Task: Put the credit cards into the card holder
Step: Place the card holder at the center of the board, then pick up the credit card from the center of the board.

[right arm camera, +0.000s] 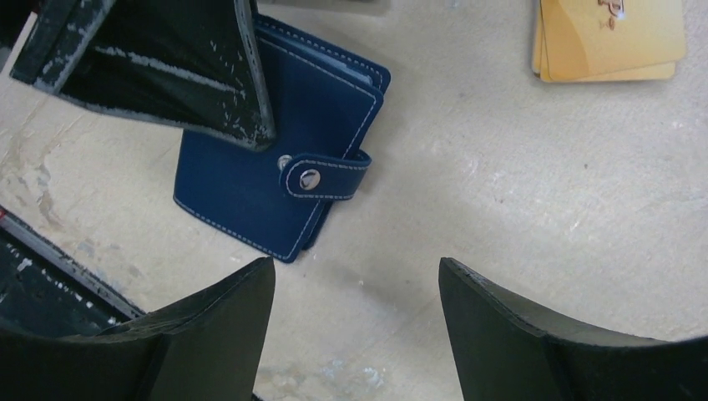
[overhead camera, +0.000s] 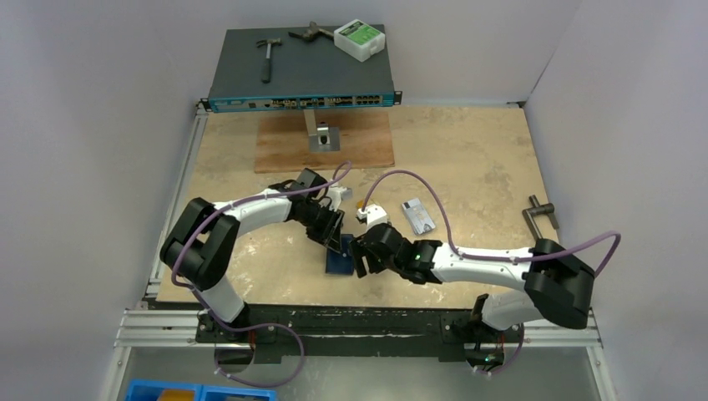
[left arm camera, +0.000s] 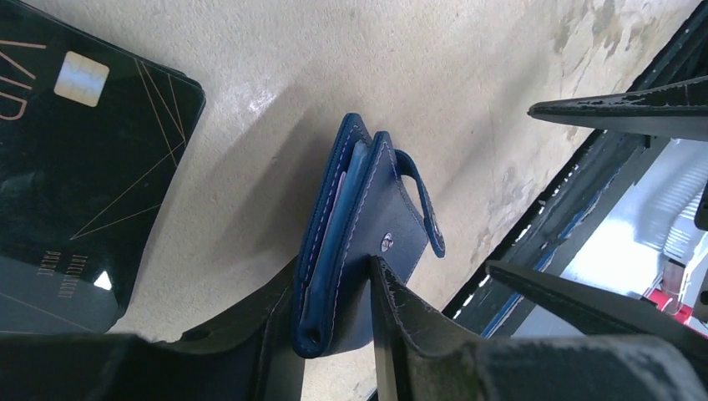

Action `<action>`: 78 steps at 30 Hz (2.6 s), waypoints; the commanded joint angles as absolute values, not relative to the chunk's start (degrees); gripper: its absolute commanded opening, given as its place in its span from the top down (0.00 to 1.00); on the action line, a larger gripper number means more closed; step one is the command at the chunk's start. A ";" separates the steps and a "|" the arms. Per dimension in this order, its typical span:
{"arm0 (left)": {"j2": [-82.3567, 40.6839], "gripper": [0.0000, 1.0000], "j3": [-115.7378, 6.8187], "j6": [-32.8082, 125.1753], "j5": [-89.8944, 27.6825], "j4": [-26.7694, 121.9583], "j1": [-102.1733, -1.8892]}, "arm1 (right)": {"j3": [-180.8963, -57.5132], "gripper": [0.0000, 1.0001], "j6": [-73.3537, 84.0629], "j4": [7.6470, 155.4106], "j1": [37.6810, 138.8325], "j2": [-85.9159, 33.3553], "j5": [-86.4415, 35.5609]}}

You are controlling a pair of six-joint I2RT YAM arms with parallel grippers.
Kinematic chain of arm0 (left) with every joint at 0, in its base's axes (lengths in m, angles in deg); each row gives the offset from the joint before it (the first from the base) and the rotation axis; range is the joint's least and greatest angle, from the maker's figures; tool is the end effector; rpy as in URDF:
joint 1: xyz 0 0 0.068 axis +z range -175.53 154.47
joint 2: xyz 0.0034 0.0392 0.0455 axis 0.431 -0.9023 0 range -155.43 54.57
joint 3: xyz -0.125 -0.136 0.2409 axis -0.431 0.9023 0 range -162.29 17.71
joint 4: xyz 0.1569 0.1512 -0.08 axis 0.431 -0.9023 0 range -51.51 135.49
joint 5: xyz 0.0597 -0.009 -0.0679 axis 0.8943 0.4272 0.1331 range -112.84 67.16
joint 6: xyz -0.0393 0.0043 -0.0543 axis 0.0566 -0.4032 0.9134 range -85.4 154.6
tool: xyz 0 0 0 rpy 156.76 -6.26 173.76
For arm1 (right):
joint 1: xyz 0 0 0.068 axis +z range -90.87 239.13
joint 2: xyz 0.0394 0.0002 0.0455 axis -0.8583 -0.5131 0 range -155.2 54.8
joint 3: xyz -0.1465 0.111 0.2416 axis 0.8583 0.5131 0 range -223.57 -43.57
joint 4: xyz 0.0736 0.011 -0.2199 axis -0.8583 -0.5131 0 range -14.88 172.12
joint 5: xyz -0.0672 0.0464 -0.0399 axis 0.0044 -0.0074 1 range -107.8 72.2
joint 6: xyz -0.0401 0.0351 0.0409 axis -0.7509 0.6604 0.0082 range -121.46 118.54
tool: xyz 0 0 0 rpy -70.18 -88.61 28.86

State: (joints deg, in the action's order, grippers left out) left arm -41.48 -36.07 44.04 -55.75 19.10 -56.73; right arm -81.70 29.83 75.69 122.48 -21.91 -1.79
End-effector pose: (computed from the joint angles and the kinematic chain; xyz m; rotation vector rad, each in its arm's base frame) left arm 0.2353 -0.1764 0.1976 0.6905 2.7552 -0.9711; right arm 0.1231 0.2125 0.2264 -0.5215 2.3143 0.4951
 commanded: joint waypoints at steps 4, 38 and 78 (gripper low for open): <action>-40.46 0.70 -34.85 42.83 -54.77 21.40 -56.22 | -86.46 0.25 26.89 83.04 122.40 -26.47 3.04; -18.82 0.02 -44.87 14.76 -58.45 -8.56 -43.89 | -86.27 0.74 28.20 84.92 122.50 -33.71 9.48; -31.88 0.07 -32.74 -4.59 -43.46 31.20 -47.85 | -102.41 0.38 32.30 101.74 102.20 -54.71 -27.19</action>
